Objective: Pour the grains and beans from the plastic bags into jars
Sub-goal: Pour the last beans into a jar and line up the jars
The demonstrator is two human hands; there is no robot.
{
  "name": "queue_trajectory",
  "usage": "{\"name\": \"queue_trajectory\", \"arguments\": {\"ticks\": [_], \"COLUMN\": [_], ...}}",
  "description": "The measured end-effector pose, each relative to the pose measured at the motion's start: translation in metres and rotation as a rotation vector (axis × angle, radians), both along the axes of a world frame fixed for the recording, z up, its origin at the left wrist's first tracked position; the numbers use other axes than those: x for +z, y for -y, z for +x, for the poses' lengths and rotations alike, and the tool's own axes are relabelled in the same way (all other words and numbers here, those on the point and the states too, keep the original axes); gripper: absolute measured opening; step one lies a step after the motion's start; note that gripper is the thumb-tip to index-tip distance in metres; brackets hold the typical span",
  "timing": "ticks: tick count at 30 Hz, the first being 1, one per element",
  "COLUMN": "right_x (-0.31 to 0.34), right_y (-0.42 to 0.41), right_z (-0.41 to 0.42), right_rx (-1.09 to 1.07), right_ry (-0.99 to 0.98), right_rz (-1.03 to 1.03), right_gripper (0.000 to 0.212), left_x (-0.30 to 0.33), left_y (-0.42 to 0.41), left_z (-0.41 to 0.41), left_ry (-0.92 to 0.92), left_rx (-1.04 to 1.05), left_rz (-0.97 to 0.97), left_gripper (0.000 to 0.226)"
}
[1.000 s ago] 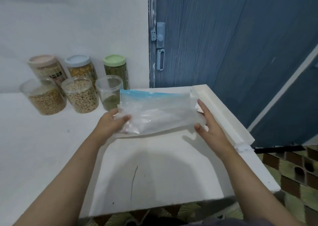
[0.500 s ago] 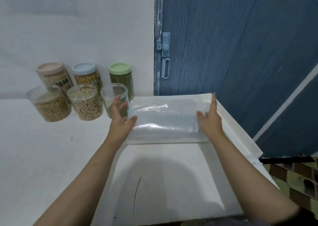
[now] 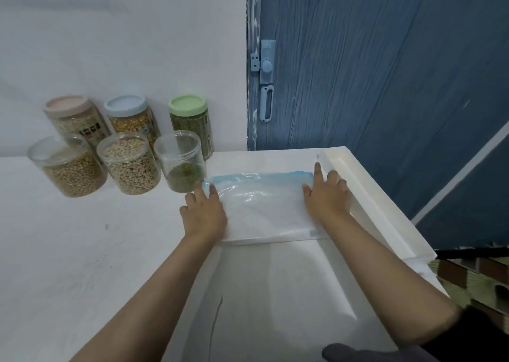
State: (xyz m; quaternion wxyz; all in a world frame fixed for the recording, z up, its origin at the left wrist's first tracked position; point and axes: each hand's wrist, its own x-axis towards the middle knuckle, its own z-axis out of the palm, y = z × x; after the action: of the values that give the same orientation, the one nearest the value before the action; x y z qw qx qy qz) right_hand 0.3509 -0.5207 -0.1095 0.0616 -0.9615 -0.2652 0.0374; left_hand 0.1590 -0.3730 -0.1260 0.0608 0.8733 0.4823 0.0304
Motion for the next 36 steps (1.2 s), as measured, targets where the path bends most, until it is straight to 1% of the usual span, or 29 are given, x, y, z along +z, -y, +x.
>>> {"name": "queue_trajectory", "arguments": {"ticks": [2,3,6,8,11,17,23,26,29,31,34,36], "right_x": [0.001,0.003,0.001,-0.008,-0.026,-0.042,-0.042,-0.042,-0.04,-0.039,-0.031,-0.024], "right_y": [-0.002,-0.005,-0.017,-0.023,-0.022,-0.021,-0.021,-0.022,-0.022,-0.021,-0.02,-0.018], "right_z": [0.0,0.0,0.0,0.003,0.009,0.007,0.009,0.009,0.01,0.012,0.016,0.017], "right_rx": [0.097,0.167,0.382,0.45,0.43,0.402,0.399,0.403,0.409,0.417,0.428,0.426], "right_ry": [0.101,0.119,0.072,0.037,-0.017,-0.012,-0.038,-0.035,-0.046,-0.061,-0.126,-0.132], "right_rz": [0.026,0.044,0.053,0.001,-0.059,-0.009,-0.032,-0.055,-0.083,-0.085,-0.071,-0.068], "right_gripper": [0.062,0.059,0.053,0.051,0.051,0.051,0.052,0.053,0.053,0.054,0.054,0.055], "left_x": [0.003,0.004,-0.001,-0.01,-0.022,-0.031,-0.032,-0.026,-0.02,-0.02,-0.026,-0.027], "left_y": [0.001,0.002,0.001,-0.003,-0.008,-0.007,-0.008,-0.013,-0.015,-0.018,-0.036,-0.045], "left_z": [0.005,0.009,0.024,0.03,0.031,0.032,0.033,0.025,0.0,-0.022,-0.054,-0.065], "left_ry": [0.013,0.026,0.02,-0.025,-0.069,-0.093,-0.09,0.005,0.176,0.274,0.336,0.295], "left_rx": [-0.042,-0.086,-0.23,-0.269,-0.27,-0.277,-0.284,-0.344,-0.596,-0.704,-0.681,-0.683], "left_rz": [0.045,0.05,0.026,-0.005,-0.054,-0.006,-0.03,-0.093,-0.075,-0.13,-0.316,-0.34], "left_gripper": [0.062,0.065,0.066,0.065,0.065,0.066,0.065,0.069,0.095,0.099,0.102,0.102]}}
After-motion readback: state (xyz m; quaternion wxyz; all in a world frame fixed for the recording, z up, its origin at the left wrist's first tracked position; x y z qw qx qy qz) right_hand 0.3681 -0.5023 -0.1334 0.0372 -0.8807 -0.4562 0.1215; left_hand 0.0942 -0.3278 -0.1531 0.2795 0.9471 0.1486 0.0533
